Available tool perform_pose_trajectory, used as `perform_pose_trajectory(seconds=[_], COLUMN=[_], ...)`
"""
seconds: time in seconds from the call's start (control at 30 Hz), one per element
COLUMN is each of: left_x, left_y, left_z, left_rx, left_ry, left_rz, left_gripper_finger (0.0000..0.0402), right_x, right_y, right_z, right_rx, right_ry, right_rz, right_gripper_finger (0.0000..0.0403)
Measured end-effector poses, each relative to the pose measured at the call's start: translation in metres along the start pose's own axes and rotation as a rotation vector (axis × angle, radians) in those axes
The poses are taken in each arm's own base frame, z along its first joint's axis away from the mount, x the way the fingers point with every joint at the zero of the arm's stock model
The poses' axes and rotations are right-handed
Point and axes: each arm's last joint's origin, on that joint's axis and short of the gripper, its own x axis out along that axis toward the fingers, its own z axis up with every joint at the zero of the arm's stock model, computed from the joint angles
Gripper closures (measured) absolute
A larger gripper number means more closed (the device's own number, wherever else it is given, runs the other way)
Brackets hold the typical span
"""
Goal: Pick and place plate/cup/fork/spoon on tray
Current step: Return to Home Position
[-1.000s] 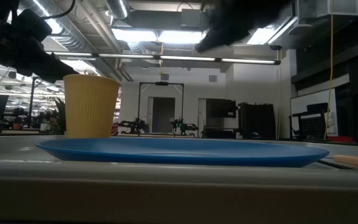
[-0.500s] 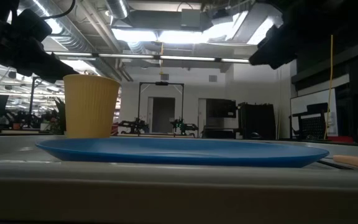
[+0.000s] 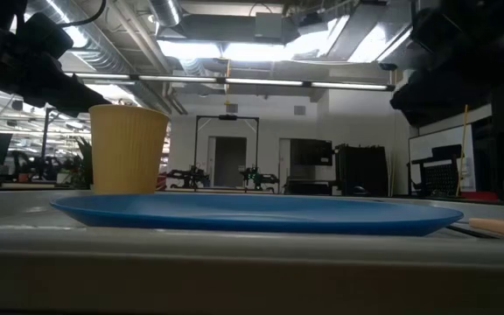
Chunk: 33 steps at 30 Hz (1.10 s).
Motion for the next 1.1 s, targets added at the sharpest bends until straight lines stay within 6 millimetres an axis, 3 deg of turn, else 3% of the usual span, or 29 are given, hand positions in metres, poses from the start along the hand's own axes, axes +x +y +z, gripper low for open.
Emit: perform_pose_trajectory(seconds=[0.3,0.53,0.83,1.1], left_x=[0.000,0.000,0.000,0.000], left_y=[0.000,0.000,0.000,0.000], left_z=[0.000,0.000,0.000,0.000], left_rx=[0.000,0.000,0.000,0.000], left_ry=[0.000,0.000,0.000,0.000], left_rz=[0.000,0.000,0.000,0.000], left_gripper_finger=[0.0259,0.0259,0.0259,0.0259], right_x=[-0.027,-0.041,-0.057,-0.068], right_y=[-0.024,-0.040,-0.046,-0.053], right_z=[-0.021,-0.052,-0.040,-0.053], right_rx=[0.027,0.075,-0.014,0.073], right_ry=[-0.142,-0.215,-0.355,-0.266], right_rz=[-0.030,-0.094,-0.156,-0.217], right_gripper_finger=[0.0328,0.0328,0.0328,0.0328])
